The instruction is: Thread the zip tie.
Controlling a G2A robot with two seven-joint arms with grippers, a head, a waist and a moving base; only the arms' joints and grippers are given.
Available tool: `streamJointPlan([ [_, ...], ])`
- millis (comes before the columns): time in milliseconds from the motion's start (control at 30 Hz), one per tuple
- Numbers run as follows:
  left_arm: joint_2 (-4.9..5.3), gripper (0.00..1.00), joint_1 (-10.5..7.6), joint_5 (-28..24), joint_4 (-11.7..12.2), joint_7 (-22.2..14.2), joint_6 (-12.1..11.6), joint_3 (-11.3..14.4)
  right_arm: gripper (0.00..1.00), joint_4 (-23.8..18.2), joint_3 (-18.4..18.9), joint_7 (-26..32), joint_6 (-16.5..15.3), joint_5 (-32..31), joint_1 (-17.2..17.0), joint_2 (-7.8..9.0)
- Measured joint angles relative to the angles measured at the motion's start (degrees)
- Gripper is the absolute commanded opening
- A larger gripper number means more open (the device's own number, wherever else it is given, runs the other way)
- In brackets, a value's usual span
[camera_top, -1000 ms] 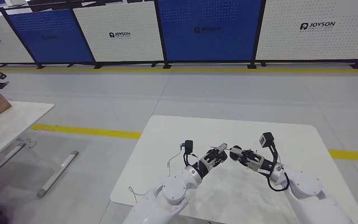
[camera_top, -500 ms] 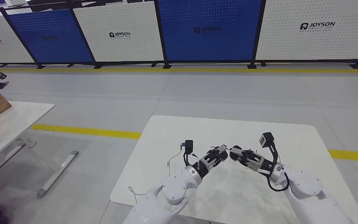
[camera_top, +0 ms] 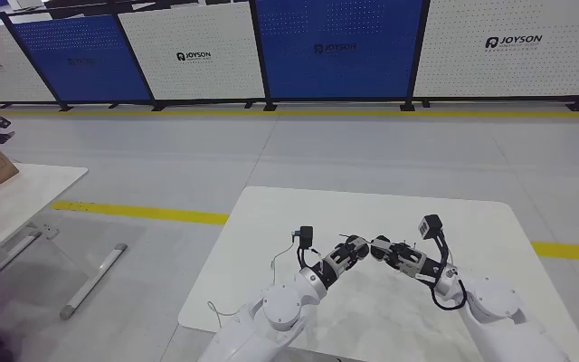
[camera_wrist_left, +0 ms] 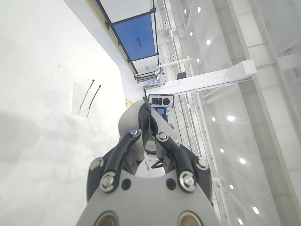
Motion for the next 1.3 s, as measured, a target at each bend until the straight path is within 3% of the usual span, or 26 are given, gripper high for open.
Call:
streamJointPlan([
  [167, 0.00, 0.00, 0.26, 0.3, -0.1, -0.1, 0.0, -0.1, 1.00, -1.0, 1.5, 0.7, 0.5, 1.2, -0.9, 0.23],
  [267, 0.11, 0.00, 0.90, -2.0, -0.7, -1.6, 1.5, -0.8, 1.00, -1.4, 3.3, 0.8, 0.5, 1.8, -1.6, 0.54],
  [467, 0.98, 0.00, 3.31, -1.7, -2.8, -3.6, 2.5, -3.7, 1.00, -3.1, 6.2, 0.8, 1.2, 1.4, -3.5, 1.21],
  [867, 1.01, 0.00, 3.38, -3.9, -2.3, -4.6, 2.4, -4.5, 1.00, -3.1, 6.2, 0.8, 1.2, 1.4, -3.5, 1.21],
  [967, 1.63, 0.00, 4.15, -6.4, -2.2, -7.4, 0.6, -7.9, 1.00, -3.1, 6.2, 0.8, 1.2, 1.4, -3.5, 1.21],
  [1133, 3.59, 0.00, 7.97, -12.5, -4.9, -17.6, -0.1, -17.6, 1.00, -3.1, 6.2, 0.8, 1.2, 1.4, -3.5, 1.21],
  [1233, 4.41, 0.00, 11.03, -14.5, -9.4, -21.5, -0.9, -22.2, 1.00, -3.1, 6.2, 0.8, 1.2, 1.4, -3.5, 1.21],
  [1300, 4.67, 0.00, 12.84, -19.2, -13.4, -23.3, -0.6, -24.9, 1.00, -3.1, 6.2, 0.8, 1.2, 1.4, -3.5, 1.21],
])
